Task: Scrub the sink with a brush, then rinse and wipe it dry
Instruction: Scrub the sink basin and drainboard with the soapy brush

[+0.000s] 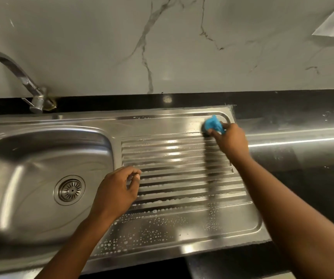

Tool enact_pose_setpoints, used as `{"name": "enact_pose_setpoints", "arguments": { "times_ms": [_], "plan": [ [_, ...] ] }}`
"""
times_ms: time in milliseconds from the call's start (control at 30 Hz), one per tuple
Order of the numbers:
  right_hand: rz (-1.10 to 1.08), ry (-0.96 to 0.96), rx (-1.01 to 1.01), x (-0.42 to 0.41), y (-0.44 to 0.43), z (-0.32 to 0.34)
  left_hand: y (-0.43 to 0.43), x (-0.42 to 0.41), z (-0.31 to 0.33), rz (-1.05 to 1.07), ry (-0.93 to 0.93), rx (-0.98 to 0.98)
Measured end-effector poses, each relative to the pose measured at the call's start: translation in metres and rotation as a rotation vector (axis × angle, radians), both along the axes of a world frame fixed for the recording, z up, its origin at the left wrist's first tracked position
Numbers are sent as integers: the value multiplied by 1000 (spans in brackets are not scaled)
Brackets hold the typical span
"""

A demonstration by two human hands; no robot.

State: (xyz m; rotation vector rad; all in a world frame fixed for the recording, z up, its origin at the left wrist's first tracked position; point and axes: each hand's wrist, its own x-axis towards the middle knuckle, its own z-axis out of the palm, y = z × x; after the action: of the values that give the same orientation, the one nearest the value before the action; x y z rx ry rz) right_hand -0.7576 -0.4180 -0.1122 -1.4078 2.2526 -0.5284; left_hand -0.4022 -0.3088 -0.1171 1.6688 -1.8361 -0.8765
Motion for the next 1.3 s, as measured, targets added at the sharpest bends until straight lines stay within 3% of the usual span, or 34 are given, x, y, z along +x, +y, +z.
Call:
{"name": "enact_pose_setpoints", "arguments": {
  "times_ms": [167, 333, 500, 733, 933, 1100, 1300],
  "plan": [
    [-127, -9, 4, -24, -34, 4, 3, -2, -1, 23, 5, 5],
    [4, -139, -12, 26, -31, -3, 2, -2, -4, 22, 1, -4],
    [125, -36, -9, 30, -3, -11, -3, -8, -11, -9, 1, -5],
    [-93, 20, -1, -39, -19, 1, 1, -5, -13, -8, 1, -8],
    [-12, -96, -6, 19, -38, 1, 5, 1, -6, 11, -5, -8],
    [182, -32, 3, 66, -4, -7, 3, 2, -4, 7, -14, -11],
    [65, 79, 28, -2, 2, 1, 3, 12, -5, 11, -11, -11]
  ]
}}
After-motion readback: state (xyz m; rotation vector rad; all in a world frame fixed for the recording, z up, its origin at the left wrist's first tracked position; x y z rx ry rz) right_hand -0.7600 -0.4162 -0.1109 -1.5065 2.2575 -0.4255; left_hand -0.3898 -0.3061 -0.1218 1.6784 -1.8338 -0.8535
